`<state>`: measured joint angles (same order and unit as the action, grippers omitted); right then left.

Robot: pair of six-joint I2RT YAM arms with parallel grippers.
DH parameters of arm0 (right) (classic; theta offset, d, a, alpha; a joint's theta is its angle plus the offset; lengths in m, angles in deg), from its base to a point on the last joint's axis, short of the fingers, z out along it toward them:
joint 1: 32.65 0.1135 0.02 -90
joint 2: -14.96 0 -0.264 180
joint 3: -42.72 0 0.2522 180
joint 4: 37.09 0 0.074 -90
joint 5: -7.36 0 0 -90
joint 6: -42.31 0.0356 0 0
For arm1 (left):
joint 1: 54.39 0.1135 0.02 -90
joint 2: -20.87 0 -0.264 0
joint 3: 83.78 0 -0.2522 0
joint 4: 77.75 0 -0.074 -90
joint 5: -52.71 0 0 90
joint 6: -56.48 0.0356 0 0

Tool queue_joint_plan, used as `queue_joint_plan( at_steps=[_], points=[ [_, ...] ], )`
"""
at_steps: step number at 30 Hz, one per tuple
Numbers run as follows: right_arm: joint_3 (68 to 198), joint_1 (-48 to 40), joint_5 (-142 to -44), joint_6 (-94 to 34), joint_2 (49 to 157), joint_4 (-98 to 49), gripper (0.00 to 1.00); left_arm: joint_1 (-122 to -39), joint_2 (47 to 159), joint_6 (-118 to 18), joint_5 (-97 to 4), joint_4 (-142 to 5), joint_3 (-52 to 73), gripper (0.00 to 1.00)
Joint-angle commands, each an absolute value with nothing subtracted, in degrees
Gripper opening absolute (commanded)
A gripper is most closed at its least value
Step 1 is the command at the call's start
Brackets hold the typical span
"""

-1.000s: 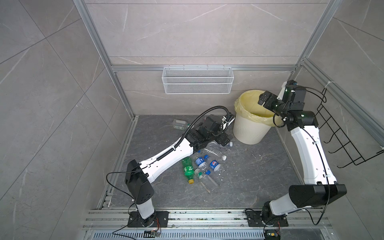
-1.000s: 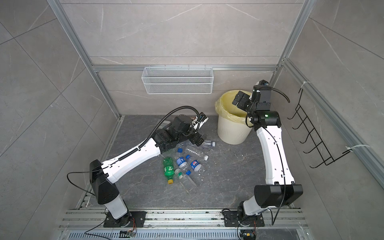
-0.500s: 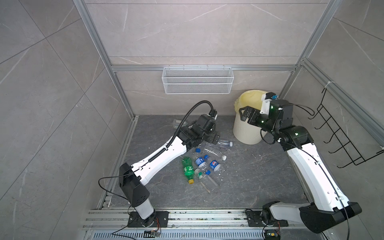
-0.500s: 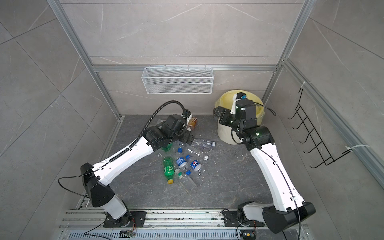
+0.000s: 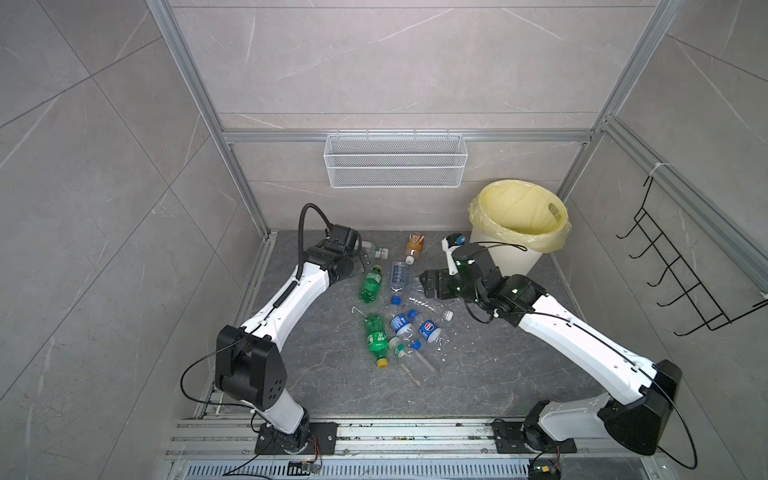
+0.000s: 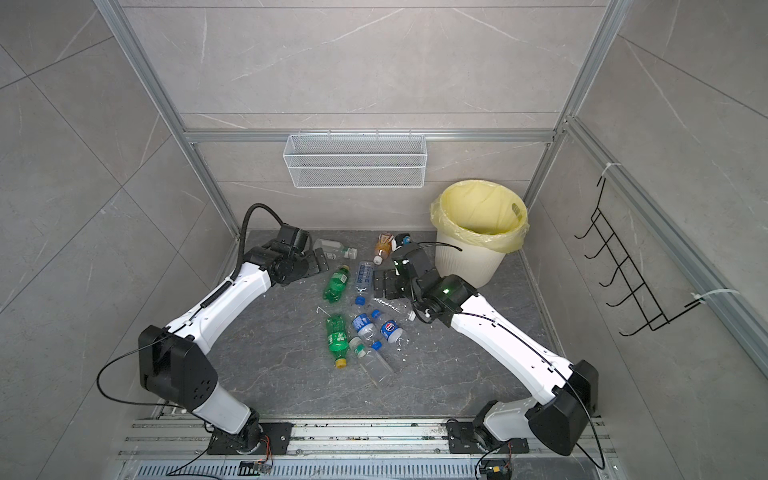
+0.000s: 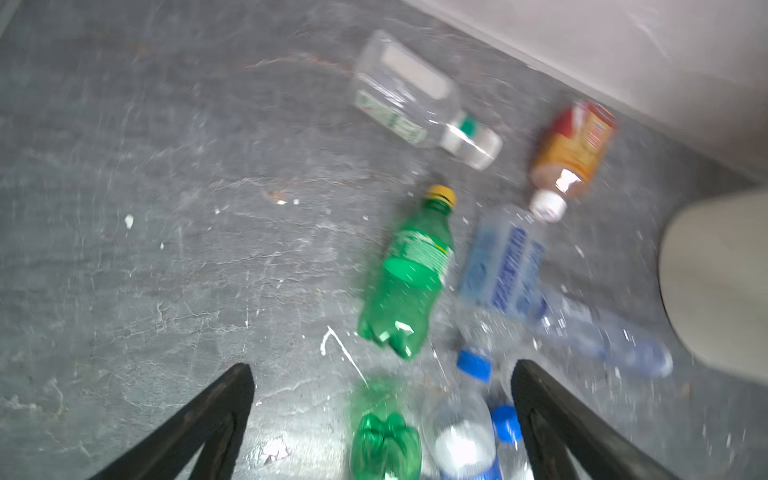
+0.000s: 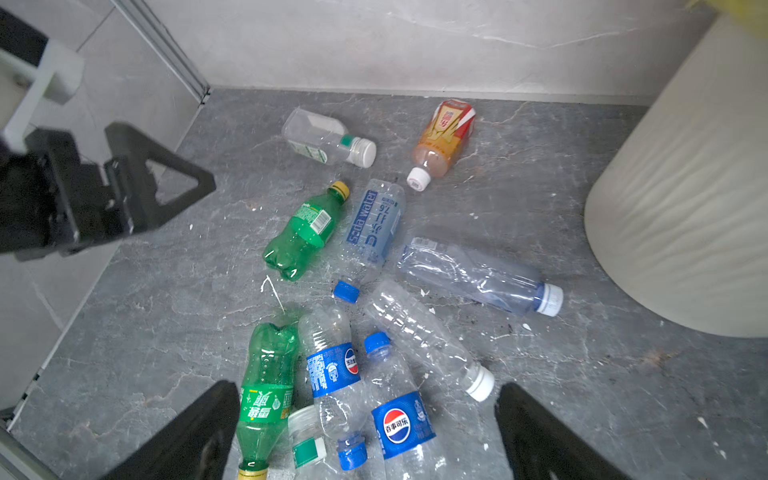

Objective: Throw the plastic bottles in the bin
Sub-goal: 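Move both grippers back down to the bottle pile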

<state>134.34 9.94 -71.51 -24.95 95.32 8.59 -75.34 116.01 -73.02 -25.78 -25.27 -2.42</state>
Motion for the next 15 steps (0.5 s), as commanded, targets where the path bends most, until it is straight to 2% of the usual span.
queue_joint_plan(
  at_steps=[1,6,15],
  points=[
    [133.9,11.3,-70.3,-28.2,97.9,2.9,1.0,-73.2,122.4,-81.1,-27.9,-27.5,-8.0,1.0],
    [133.5,11.6,-73.9,-28.5,102.4,-2.0,1.0,-71.0,133.2,-84.8,-31.4,-28.1,-16.1,1.0],
    [138.0,11.6,-78.5,-29.5,111.1,-4.7,0.99,-69.4,144.1,-91.4,-33.5,-33.7,-24.0,1.0]
  ],
)
